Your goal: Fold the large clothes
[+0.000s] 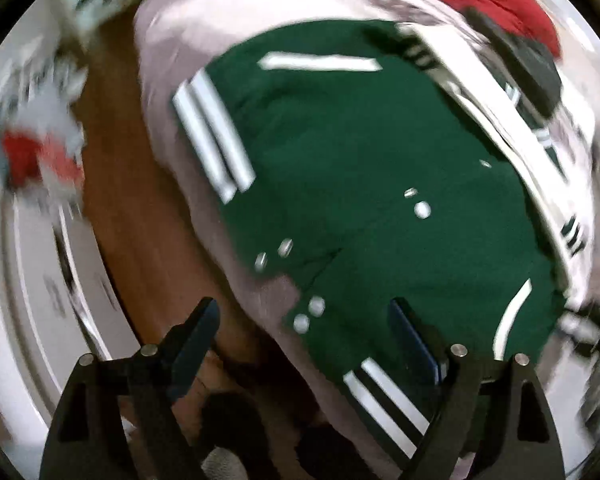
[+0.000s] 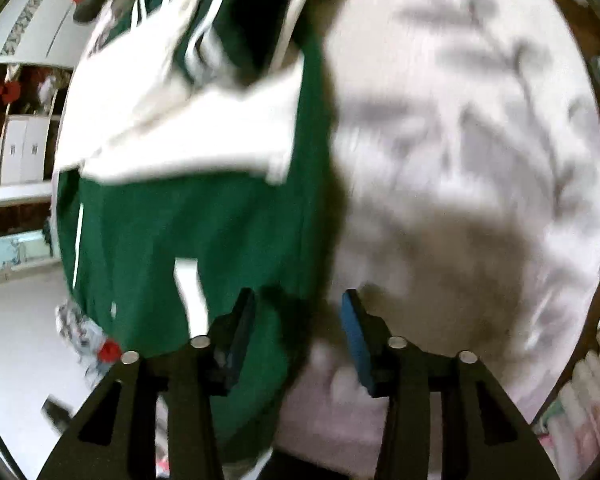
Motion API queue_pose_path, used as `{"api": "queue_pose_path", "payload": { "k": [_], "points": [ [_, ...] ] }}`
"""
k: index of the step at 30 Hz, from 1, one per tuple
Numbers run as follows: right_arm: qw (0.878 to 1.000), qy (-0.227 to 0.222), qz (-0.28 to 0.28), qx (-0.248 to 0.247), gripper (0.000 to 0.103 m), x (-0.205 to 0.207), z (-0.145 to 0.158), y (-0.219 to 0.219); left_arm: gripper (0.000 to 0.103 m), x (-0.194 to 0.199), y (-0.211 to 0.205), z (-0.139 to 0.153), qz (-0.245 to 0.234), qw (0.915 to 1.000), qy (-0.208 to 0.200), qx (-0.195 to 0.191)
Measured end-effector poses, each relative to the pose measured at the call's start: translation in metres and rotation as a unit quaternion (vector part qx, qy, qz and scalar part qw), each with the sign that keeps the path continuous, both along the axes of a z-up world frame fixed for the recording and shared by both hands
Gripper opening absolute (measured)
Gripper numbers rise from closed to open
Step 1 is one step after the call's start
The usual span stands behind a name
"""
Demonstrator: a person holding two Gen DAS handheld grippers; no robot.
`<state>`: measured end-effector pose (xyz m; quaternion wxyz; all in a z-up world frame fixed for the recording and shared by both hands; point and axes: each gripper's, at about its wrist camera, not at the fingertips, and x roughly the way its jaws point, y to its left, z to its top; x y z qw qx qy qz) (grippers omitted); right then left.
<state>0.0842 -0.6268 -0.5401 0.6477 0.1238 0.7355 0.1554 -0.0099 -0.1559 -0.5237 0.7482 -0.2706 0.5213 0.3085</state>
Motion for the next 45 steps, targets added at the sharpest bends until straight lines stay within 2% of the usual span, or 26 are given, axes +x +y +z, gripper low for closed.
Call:
{"api": "queue_pose_path", "payload": {
  "k": [2,3,4,5,6,9,11,12,13,14,16,19,22,24,26,29,32,33,34,35,36,37,39,41,45],
  "points": [
    [1.000,-0.024,-0.007,-0.015,0.047,0.021,-0.007,0.004,0.086,0.024,-0.013,0.000,-0.043,0.9984,0.023,0.029],
    [0.998,-0.042,0.006,-0.036,0.042,0.030,-0.010,0.008,0.086,0.038,-0.026,0.000,-0.069,0.9950,0.046,0.056],
    [0.993,-0.082,0.029,-0.086,0.040,0.036,-0.006,0.014,0.086,0.051,-0.035,0.002,-0.089,0.9911,0.061,0.079],
    [0.988,-0.102,0.040,-0.105,0.040,0.038,-0.005,0.018,0.086,0.062,-0.050,0.005,-0.120,0.9850,0.071,0.101],
    [0.986,-0.102,0.049,-0.119,0.040,0.040,-0.007,0.019,0.086,0.069,-0.065,0.009,-0.145,0.9792,0.078,0.118],
    [0.988,-0.074,0.074,-0.109,0.040,0.037,-0.003,0.022,0.086,0.082,-0.125,0.018,-0.226,0.9565,0.098,0.157],
    [0.989,-0.060,0.083,-0.105,0.057,0.031,0.010,0.010,0.086,0.082,-0.171,0.019,-0.278,0.9390,0.108,0.171],
    [0.989,-0.054,0.083,-0.108,0.062,0.027,0.016,-0.001,0.086,0.080,-0.190,0.017,-0.300,0.9312,0.116,0.172],
    [0.990,-0.044,0.080,-0.109,0.066,0.022,0.023,-0.013,0.086,0.078,-0.210,0.013,-0.321,0.9240,0.123,0.167],
    [0.990,-0.037,0.078,-0.111,0.066,0.018,0.027,-0.025,0.086,0.077,-0.228,0.007,-0.341,0.9178,0.132,0.155],
    [0.991,-0.020,0.067,-0.118,0.067,0.008,0.037,-0.056,0.086,0.073,-0.255,-0.010,-0.365,0.9078,0.151,0.141],
    [0.991,0.000,0.043,-0.126,0.067,-0.003,0.043,-0.108,0.086,0.076,-0.275,-0.043,-0.380,0.8928,0.181,0.162],
    [0.993,0.018,0.015,-0.119,0.067,-0.009,0.045,-0.154,0.086,0.087,-0.269,-0.074,-0.367,0.8863,0.201,0.198],
    [0.995,0.026,-0.009,-0.097,0.067,-0.013,0.043,-0.167,0.089,0.095,-0.263,-0.089,-0.365,0.8814,0.213,0.210],
    [0.997,0.027,-0.020,-0.072,0.067,-0.012,0.039,-0.181,0.094,0.103,-0.253,-0.098,-0.361,0.8873,0.214,0.191],
    [0.999,0.026,-0.018,-0.033,0.067,-0.001,0.031,-0.188,0.094,0.105,-0.240,-0.093,-0.348,0.9013,0.204,0.157],
    [1.000,0.025,-0.007,0.011,0.067,0.021,0.025,-0.173,0.088,0.104,-0.236,-0.088,-0.349,0.9064,0.194,0.137],
    [0.999,0.022,-0.004,0.025,0.067,0.026,0.026,-0.164,0.078,0.105,-0.234,-0.086,-0.350,0.9084,0.188,0.131],
    [0.999,0.019,-0.002,0.040,0.067,0.031,0.026,-0.160,0.062,0.105,-0.232,-0.083,-0.347,0.9121,0.179,0.125],
    [0.998,0.017,-0.003,0.060,0.067,0.038,0.029,-0.151,0.052,0.105,-0.228,-0.078,-0.340,0.9159,0.172,0.124],
    [0.997,0.016,-0.006,0.077,0.067,0.046,0.029,-0.146,0.037,0.106,-0.223,-0.073,-0.334,0.9198,0.166,0.123],
    [0.995,0.014,-0.014,0.103,0.068,0.057,0.029,-0.143,0.028,0.106,-0.219,-0.068,-0.324,0.9251,0.159,0.118],
    [0.989,0.009,-0.033,0.142,0.077,0.069,0.027,-0.123,0.021,0.107,-0.208,-0.059,-0.301,0.9371,0.144,0.101],
    [0.981,0.011,-0.055,0.185,0.079,0.087,0.019,-0.119,0.018,0.108,-0.202,-0.051,-0.290,0.9435,0.135,0.086],
    [0.959,0.039,-0.106,0.262,0.083,0.128,-0.015,-0.115,0.017,0.110,-0.191,-0.038,-0.293,0.9444,0.130,0.072]
  ]
}}
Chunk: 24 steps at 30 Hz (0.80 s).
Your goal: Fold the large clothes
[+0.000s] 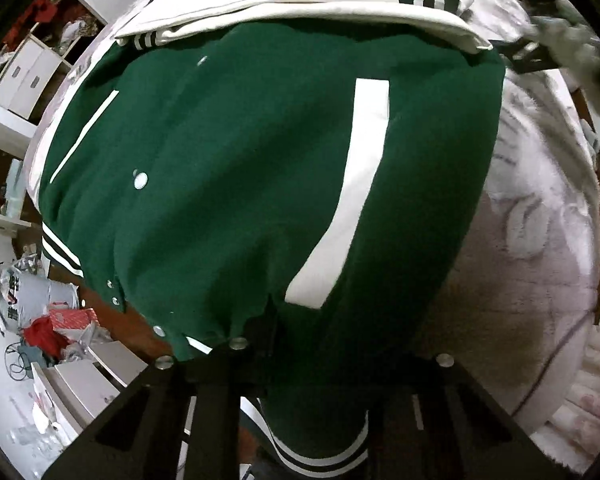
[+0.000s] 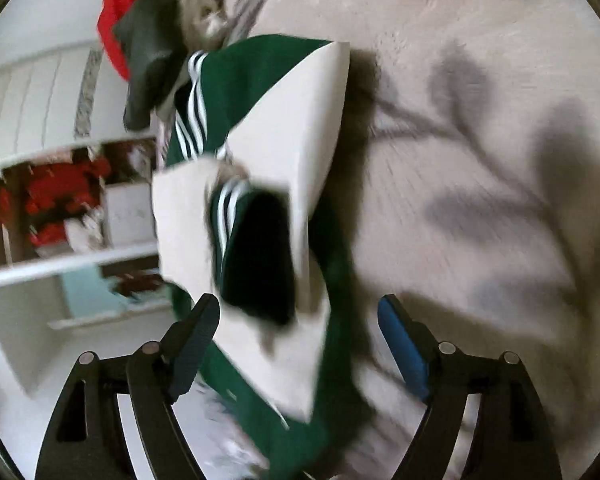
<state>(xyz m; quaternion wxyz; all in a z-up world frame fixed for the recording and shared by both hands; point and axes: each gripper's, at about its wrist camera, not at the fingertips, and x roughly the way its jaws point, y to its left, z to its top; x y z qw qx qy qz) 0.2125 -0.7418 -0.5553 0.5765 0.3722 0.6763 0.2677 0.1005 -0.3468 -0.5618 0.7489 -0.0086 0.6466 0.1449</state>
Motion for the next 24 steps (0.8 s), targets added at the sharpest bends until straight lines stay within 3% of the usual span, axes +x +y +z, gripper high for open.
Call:
{"api": "queue_pose_path", "payload": {
  "k": [4,6,7,8,9,13,17,21,24],
  "points": [
    [0.998,0.034,-0.012,0.056,0.083,0.020,-0.030,0.025,0.016,0.003,0.013,0.013,-0.003,0.9999,-0.001,-0.013],
    [0.997,0.043,-0.006,0.069,0.076,0.031,-0.037,0.045,0.014,0.005,0.021,0.023,-0.004,0.9998,-0.003,-0.018],
    [0.997,0.040,-0.005,0.064,0.061,0.033,-0.035,0.050,0.014,0.005,0.026,0.030,-0.004,0.9997,-0.006,-0.023],
    [0.998,0.040,-0.003,0.053,0.033,0.033,-0.032,0.053,0.013,0.007,0.035,0.034,-0.001,0.9995,-0.009,-0.030],
    [0.998,0.044,-0.002,0.048,0.027,0.034,-0.030,0.062,0.013,0.006,0.041,0.041,0.003,0.9992,-0.013,-0.038],
    [1.000,0.023,-0.002,0.006,0.020,0.033,0.023,0.091,0.011,-0.001,0.076,0.075,0.020,0.9958,-0.035,-0.083],
    [0.999,-0.024,0.015,-0.020,0.020,0.040,0.115,0.121,0.009,-0.002,0.138,0.110,0.047,0.9886,-0.062,-0.129],
    [0.994,-0.054,0.052,-0.073,0.020,0.048,0.192,0.185,0.009,0.000,0.224,0.128,0.079,0.9792,-0.083,-0.168],
    [0.989,-0.065,0.071,-0.112,0.020,0.065,0.221,0.270,0.009,0.001,0.297,0.118,0.111,0.9713,-0.086,-0.192]
  ]
}}
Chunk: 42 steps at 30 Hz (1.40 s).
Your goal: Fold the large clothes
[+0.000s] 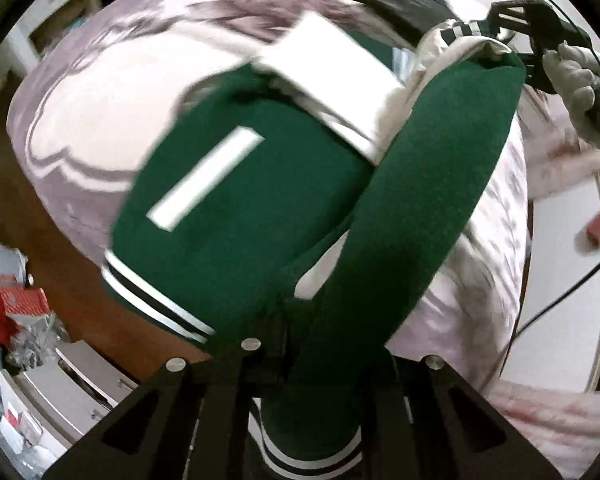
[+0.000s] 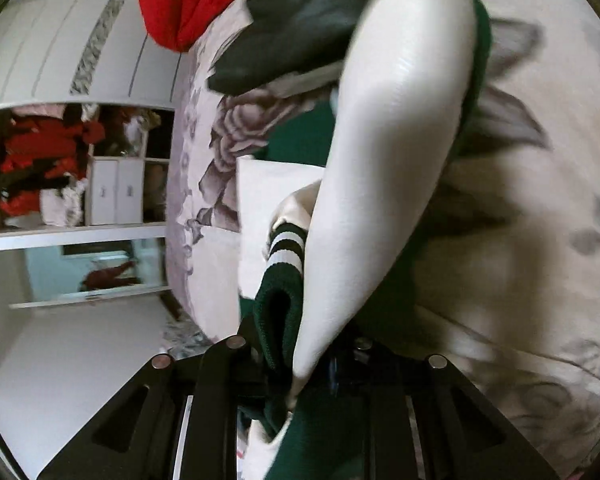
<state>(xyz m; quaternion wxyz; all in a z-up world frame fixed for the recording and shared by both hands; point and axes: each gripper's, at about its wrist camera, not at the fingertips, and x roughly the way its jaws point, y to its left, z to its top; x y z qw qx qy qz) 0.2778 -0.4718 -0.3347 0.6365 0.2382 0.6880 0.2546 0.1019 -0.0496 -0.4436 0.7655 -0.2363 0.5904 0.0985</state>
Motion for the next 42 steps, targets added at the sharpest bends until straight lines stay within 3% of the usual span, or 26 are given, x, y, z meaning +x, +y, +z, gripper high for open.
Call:
{"api": "queue_pose_path", "payload": {
  "k": [4,7,9,11,12,14,15,16,19,22,25,29,31,33,37,42],
  "points": [
    [0.997,-0.012,0.032,-0.072,0.020,0.013,-0.004,0.127,0.010,0.003,0.096,-0.054,0.039,0.9969,0.020,-0.065],
    [0.986,-0.015,0.066,-0.151,0.020,0.021,-0.048,0.219,0.017,0.006,0.147,-0.109,0.047,0.9924,0.046,-0.104],
    [0.981,-0.003,0.069,-0.181,0.029,0.020,-0.078,0.241,0.025,0.003,0.169,-0.139,0.048,0.9851,0.054,-0.156],
    [0.980,0.010,0.079,-0.183,0.059,0.020,-0.098,0.259,0.030,-0.011,0.184,-0.148,0.057,0.9740,0.039,-0.216],
    [0.984,0.014,0.072,-0.165,0.063,0.021,-0.099,0.261,0.034,-0.016,0.186,-0.147,0.056,0.9719,0.033,-0.226],
    [0.989,0.016,0.071,-0.132,0.069,0.012,-0.094,0.245,0.049,-0.033,0.191,-0.144,0.055,0.9706,0.038,-0.231],
    [0.991,0.017,0.075,-0.112,0.069,0.008,-0.090,0.235,0.072,-0.042,0.193,-0.143,0.058,0.9730,0.049,-0.218],
    [0.993,0.022,0.079,-0.083,0.069,0.000,-0.083,0.222,0.077,-0.052,0.198,-0.142,0.064,0.9754,0.058,-0.203],
    [0.995,0.027,0.078,-0.060,0.071,-0.024,-0.064,0.188,0.077,-0.077,0.208,-0.147,0.086,0.9724,0.096,-0.195],
    [0.994,0.030,0.080,-0.069,0.071,-0.062,-0.062,0.136,0.077,-0.088,0.212,-0.137,0.117,0.9700,0.084,-0.196],
    [0.992,0.041,0.071,-0.100,0.071,-0.112,-0.074,0.095,0.077,-0.081,0.202,-0.114,0.125,0.9758,0.057,-0.170],
    [0.984,0.135,0.062,-0.095,0.067,-0.213,-0.135,0.053,0.077,-0.049,0.185,-0.098,0.102,0.9850,0.062,-0.125],
    [0.977,0.157,0.080,-0.117,0.061,-0.257,-0.163,0.049,0.077,-0.031,0.179,-0.092,0.082,0.9880,0.066,-0.112],
    [0.971,0.176,0.091,-0.136,0.061,-0.289,-0.187,0.046,0.077,-0.004,0.162,-0.075,0.052,0.9929,0.060,-0.089],
    [0.980,0.172,0.025,-0.095,0.061,-0.281,-0.167,0.019,0.077,0.070,0.132,-0.040,-0.016,0.9982,0.019,-0.054],
    [0.991,0.112,-0.043,-0.067,0.061,-0.238,-0.117,-0.038,0.076,0.184,0.100,-0.024,-0.093,0.9935,-0.063,-0.019]
  ]
}}
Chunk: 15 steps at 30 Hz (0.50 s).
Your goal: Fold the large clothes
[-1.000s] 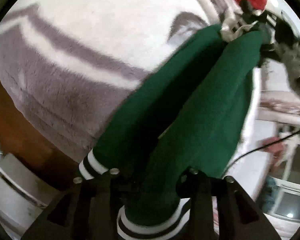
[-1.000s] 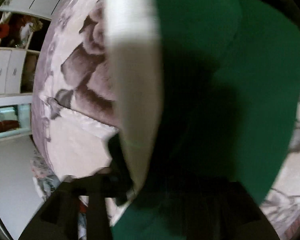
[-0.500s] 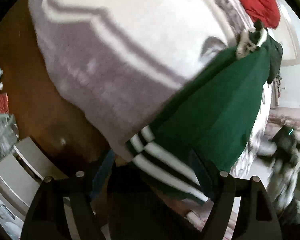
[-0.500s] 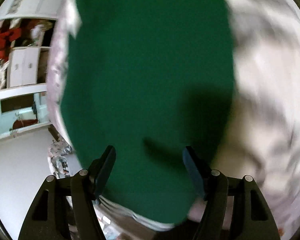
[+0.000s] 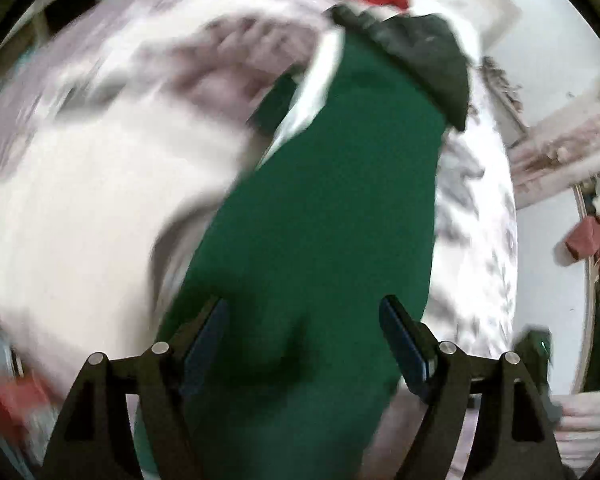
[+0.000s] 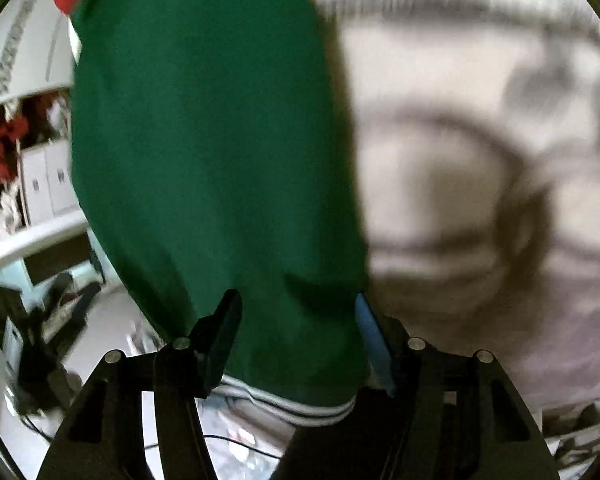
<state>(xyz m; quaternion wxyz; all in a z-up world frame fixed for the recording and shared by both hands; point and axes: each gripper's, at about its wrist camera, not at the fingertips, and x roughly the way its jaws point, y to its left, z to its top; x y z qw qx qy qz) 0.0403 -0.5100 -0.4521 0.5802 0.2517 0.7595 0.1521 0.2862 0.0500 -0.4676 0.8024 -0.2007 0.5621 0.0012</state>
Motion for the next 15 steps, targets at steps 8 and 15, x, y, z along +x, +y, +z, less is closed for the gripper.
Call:
{"api": "queue_pose_path", "payload": {
  "k": [8,15],
  "points": [
    [0.995,-0.066,-0.069,-0.017,0.058,0.077,0.026,-0.046,0.066,0.152,0.045,-0.087,-0.020,0.9987,0.039,0.028],
    [0.990,-0.073,-0.120,-0.017,0.058,0.141,0.029,-0.059,0.071,0.144,0.077,-0.089,-0.048,0.9969,0.043,-0.046]
  ]
}}
